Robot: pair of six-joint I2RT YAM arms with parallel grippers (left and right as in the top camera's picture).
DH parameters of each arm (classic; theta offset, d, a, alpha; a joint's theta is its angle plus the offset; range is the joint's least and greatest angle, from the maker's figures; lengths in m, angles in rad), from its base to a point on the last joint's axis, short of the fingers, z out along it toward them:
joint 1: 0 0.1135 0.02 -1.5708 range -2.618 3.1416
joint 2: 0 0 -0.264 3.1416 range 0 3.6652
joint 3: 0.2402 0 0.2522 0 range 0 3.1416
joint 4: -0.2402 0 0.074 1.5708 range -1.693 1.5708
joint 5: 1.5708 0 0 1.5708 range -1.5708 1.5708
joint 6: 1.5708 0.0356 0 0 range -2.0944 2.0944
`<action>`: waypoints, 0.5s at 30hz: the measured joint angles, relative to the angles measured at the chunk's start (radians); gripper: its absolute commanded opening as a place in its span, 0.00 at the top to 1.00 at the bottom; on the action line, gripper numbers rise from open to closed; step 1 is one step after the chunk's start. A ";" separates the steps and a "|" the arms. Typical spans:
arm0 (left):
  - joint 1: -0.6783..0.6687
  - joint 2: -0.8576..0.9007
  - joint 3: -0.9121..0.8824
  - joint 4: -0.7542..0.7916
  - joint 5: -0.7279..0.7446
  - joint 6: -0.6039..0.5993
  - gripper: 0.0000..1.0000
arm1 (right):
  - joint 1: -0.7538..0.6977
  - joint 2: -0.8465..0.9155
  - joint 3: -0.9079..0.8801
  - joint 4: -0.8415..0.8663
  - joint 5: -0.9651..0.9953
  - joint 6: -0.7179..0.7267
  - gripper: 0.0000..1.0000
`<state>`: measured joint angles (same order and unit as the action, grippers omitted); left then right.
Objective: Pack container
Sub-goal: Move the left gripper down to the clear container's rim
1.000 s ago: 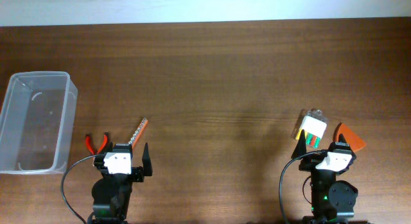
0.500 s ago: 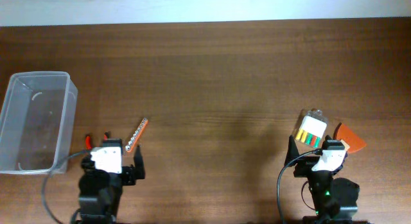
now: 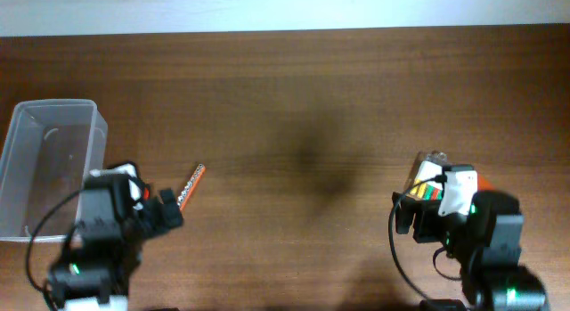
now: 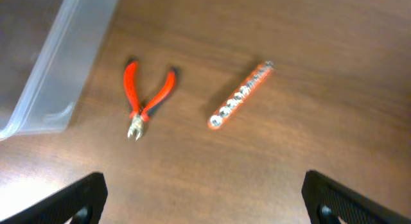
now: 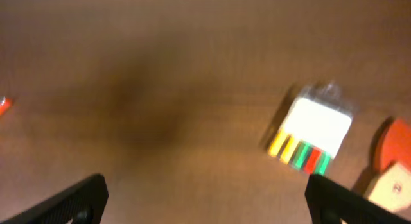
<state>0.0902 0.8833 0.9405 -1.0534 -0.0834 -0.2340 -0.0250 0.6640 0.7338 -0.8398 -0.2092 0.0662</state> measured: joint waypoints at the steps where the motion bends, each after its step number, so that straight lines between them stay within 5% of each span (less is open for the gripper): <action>1: 0.033 0.037 0.032 -0.017 0.011 -0.008 0.01 | 0.000 0.041 0.033 -0.035 -0.006 0.001 0.01; 8: 0.253 0.188 0.152 -0.057 0.154 -0.051 0.01 | 0.000 0.264 0.161 -0.164 -0.026 0.002 0.01; 15: 0.548 0.197 0.152 -0.084 0.206 -0.259 0.01 | 0.000 0.427 0.171 -0.212 -0.029 0.002 0.01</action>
<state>0.6384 1.0801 1.0927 -1.1370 0.1230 -0.4927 -0.0250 1.0912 0.9051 -1.0515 -0.2382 0.0681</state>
